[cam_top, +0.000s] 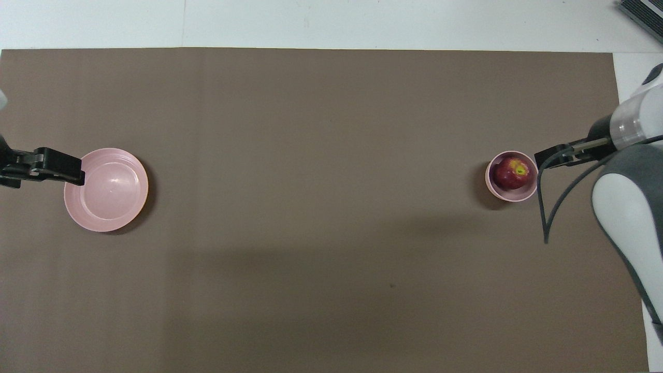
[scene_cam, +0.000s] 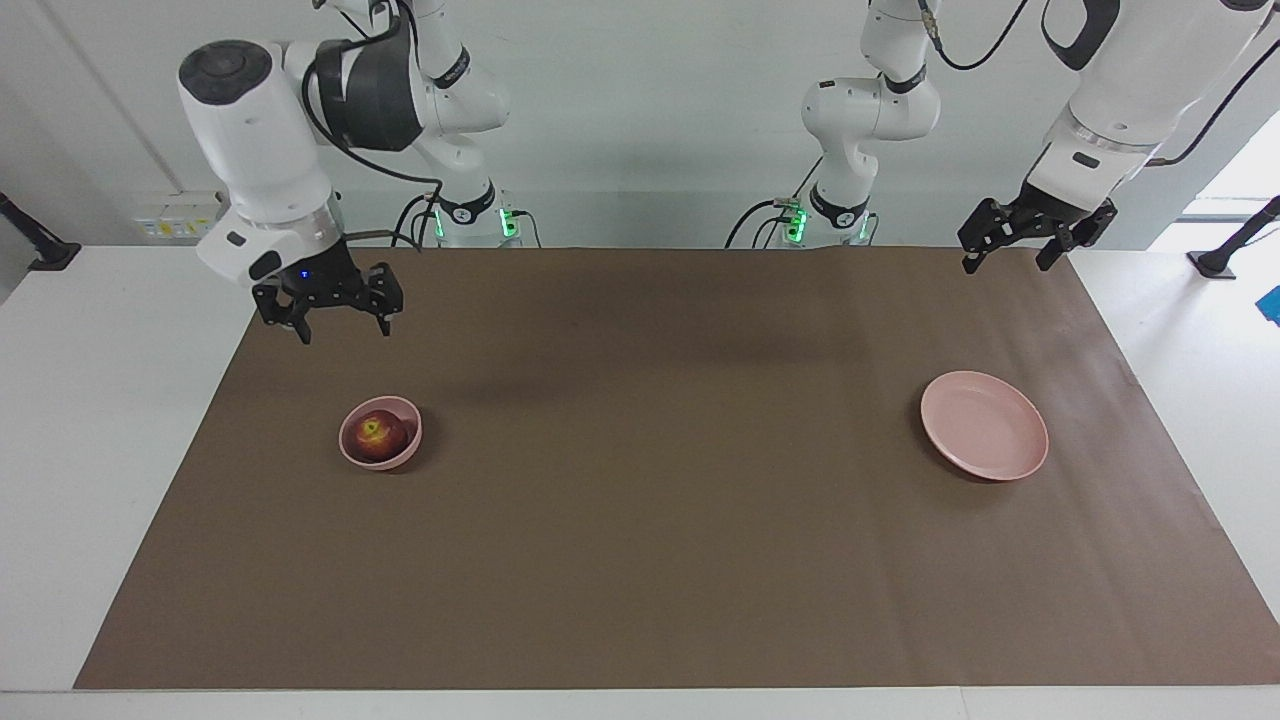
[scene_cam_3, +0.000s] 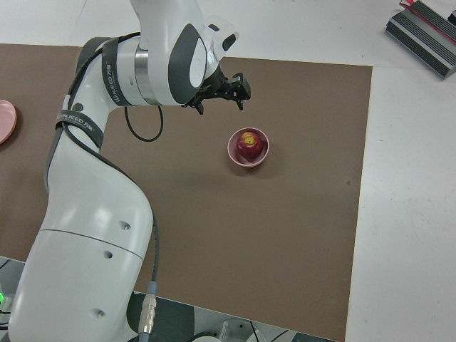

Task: Move apple from plate to bowl
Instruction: 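Open the right gripper and draw it back from the bowl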

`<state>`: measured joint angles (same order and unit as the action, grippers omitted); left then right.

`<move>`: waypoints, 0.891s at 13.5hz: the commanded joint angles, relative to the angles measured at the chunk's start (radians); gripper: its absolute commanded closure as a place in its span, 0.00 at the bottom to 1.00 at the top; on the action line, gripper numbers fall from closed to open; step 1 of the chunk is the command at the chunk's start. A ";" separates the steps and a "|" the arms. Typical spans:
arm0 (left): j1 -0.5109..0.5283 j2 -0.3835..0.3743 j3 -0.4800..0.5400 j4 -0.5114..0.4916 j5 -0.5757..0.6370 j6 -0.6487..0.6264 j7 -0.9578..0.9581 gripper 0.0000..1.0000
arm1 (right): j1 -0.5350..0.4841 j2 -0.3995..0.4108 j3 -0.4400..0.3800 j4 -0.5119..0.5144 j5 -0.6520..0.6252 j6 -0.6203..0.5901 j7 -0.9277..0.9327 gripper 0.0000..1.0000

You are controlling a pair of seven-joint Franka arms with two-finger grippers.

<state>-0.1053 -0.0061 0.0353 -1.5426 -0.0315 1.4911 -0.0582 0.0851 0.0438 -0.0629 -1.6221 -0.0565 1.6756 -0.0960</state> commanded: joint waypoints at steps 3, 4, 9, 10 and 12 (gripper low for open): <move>0.029 -0.017 -0.006 0.015 -0.047 -0.020 0.018 0.00 | -0.022 0.004 -0.014 0.218 0.069 -0.291 0.079 0.00; 0.027 -0.017 -0.006 0.015 -0.047 -0.026 0.018 0.00 | -0.022 -0.019 -0.020 0.222 0.072 -0.303 0.090 0.00; 0.038 -0.021 0.002 0.013 -0.048 -0.025 0.012 0.00 | -0.053 -0.120 -0.044 0.078 0.064 -0.269 0.046 0.00; 0.038 -0.022 0.002 0.013 -0.048 -0.023 0.012 0.00 | -0.071 -0.122 -0.044 0.077 0.064 -0.269 0.036 0.00; 0.036 -0.022 0.002 0.015 -0.048 -0.023 0.012 0.00 | -0.080 -0.110 -0.046 0.103 0.055 -0.272 0.030 0.00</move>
<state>-0.0819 -0.0177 0.0410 -1.5362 -0.0673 1.4895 -0.0534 0.0281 -0.0435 -0.1117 -1.4988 -0.0123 1.4009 -0.0407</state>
